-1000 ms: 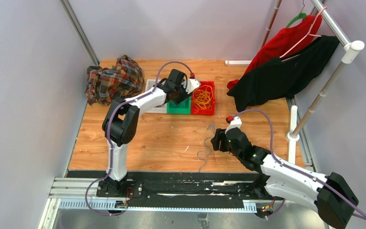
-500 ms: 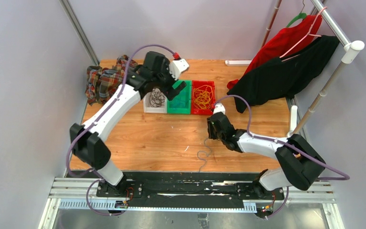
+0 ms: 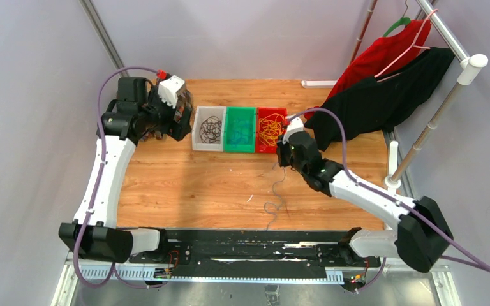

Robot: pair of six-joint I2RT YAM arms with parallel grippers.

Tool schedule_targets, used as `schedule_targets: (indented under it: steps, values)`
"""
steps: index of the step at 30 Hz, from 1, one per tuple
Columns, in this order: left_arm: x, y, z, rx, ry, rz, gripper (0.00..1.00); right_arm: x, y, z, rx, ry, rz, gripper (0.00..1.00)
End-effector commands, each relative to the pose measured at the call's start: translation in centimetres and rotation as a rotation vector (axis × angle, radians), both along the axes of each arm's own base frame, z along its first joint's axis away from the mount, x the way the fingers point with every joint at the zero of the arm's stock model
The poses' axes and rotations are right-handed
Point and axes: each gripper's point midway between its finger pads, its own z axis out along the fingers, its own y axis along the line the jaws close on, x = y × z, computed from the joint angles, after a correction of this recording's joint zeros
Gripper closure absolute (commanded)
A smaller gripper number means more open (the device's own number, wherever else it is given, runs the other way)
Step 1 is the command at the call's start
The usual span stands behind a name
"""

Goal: Untangle the cables

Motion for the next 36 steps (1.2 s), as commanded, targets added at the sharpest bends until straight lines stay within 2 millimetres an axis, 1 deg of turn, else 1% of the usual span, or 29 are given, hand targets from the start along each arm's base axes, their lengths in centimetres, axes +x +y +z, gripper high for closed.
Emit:
schedule_targets:
  steps: [1, 6, 8, 10, 13, 15, 16, 18, 20, 22, 23, 24, 28, 31, 33, 34, 35, 36]
  values:
    - [-1.9, 0.3, -0.2, -0.047, 0.017, -0.019, 0.02, 0.6, 0.5, 7.5, 0.078, -0.115, 0.034, 0.99]
    - [-2.3, 1.0, -0.2, -0.06, 0.015, 0.004, 0.02, 0.4, 1.3, 12.6, 0.152, -0.176, 0.069, 0.99]
    - [-2.3, 1.1, -0.1, -0.07, 0.009, 0.014, 0.02, 0.2, 1.6, 15.3, 0.191, -0.212, 0.086, 0.99]
    - [-2.3, 1.3, -0.1, -0.078, 0.006, 0.025, 0.02, 0.1, 1.9, 18.7, 0.236, -0.257, 0.103, 0.99]
    - [-2.2, 1.3, -0.3, -0.079, 0.004, 0.027, 0.02, 0.0, 2.8, 24.7, 0.299, -0.337, 0.148, 0.99]
    - [-2.3, 1.3, -0.8, -0.079, 0.013, 0.03, 0.02, -0.2, 3.6, 29.4, 0.346, -0.397, 0.195, 0.99]
    - [-2.3, 1.4, -1.1, -0.079, 0.02, 0.034, 0.02, -0.3, 3.8, 32.0, 0.373, -0.435, 0.21, 0.99]
    - [-2.4, 1.4, -1.4, -0.084, 0.025, 0.043, 0.02, -0.2, 4.6, 36.5, 0.417, -0.497, 0.243, 0.99]
    - [-2.5, 1.4, -1.7, -0.093, 0.024, 0.047, 0.02, -0.3, 5.0, 41.0, 0.461, -0.571, 0.266, 0.99]
    - [-2.6, 1.2, -1.7, -0.105, 0.019, 0.046, 0.02, 0.1, 5.3, 44.3, 0.48, -0.624, 0.273, 0.99]
    - [-2.7, 1.1, -1.6, -0.112, 0.016, 0.044, 0.02, -0.2, 5.1, 46.8, 0.505, -0.668, 0.275, 0.99]
    - [-2.8, 0.9, -1.6, -0.119, 0.019, 0.039, 0.02, -0.2, 5.3, 48.0, 0.518, -0.688, 0.279, 0.99]
    - [-3.4, 0.2, -1.7, -0.147, 0.03, 0.002, 0.02, 0.5, 6.0, 50.9, 0.558, -0.743, 0.284, 0.99]
    - [-3.9, -0.2, -2.1, -0.155, 0.04, -0.023, 0.02, 1.3, 6.5, 51.5, 0.568, -0.758, 0.275, 0.99]
    - [-4.4, -0.7, -2.4, -0.171, 0.047, -0.055, 0.02, 1.8, 6.9, 50.5, 0.55, -0.734, 0.277, 0.99]
    - [-4.7, -0.8, -2.6, -0.175, 0.05, -0.066, 0.02, 2.1, 7.4, 49.0, 0.521, -0.697, 0.286, 0.99]
    - [-4.8, -0.8, -2.7, -0.172, 0.048, -0.067, 0.02, 2.0, 7.4, 47.4, 0.486, -0.661, 0.287, 0.99]
    - [-4.9, -0.6, -2.8, -0.16, 0.041, -0.063, 0.02, 2.3, 7.6, 44.8, 0.442, -0.611, 0.281, 0.97]
